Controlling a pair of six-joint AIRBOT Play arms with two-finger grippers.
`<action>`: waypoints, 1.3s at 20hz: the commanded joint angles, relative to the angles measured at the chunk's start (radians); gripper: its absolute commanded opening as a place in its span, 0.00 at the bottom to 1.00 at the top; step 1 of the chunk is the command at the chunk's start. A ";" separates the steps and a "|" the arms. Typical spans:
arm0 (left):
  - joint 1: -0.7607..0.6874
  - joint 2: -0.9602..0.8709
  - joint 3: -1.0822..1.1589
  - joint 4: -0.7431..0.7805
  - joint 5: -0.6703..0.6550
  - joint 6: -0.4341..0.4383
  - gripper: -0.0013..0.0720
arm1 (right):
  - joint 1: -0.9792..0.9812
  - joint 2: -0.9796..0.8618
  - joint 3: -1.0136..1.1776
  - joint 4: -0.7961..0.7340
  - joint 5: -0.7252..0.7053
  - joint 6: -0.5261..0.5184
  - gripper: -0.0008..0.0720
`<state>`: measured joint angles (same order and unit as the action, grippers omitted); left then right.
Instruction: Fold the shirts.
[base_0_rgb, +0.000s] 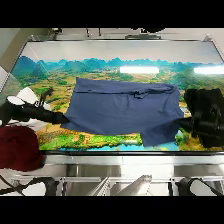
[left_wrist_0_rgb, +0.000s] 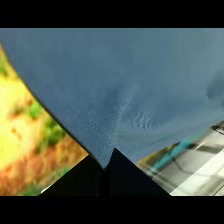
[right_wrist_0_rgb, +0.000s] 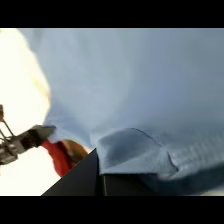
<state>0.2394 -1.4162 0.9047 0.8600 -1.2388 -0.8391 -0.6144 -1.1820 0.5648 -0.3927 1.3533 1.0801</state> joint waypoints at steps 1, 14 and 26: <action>0.000 -0.023 0.149 -0.081 -0.028 -0.005 0.05 | 0.113 -0.151 0.185 0.190 -0.063 -0.012 0.04; -0.094 -0.559 0.721 -0.141 0.004 -0.055 0.04 | 0.217 -0.750 0.665 0.304 -0.206 -0.135 0.04; -0.092 -0.621 1.125 0.040 -0.269 -0.191 0.48 | 0.081 -0.721 1.041 -0.224 0.095 -0.125 0.88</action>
<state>0.1463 -2.0335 1.9255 0.8814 -1.4406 -0.9962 -0.5144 -1.9224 1.4952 -0.3767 1.3724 0.9241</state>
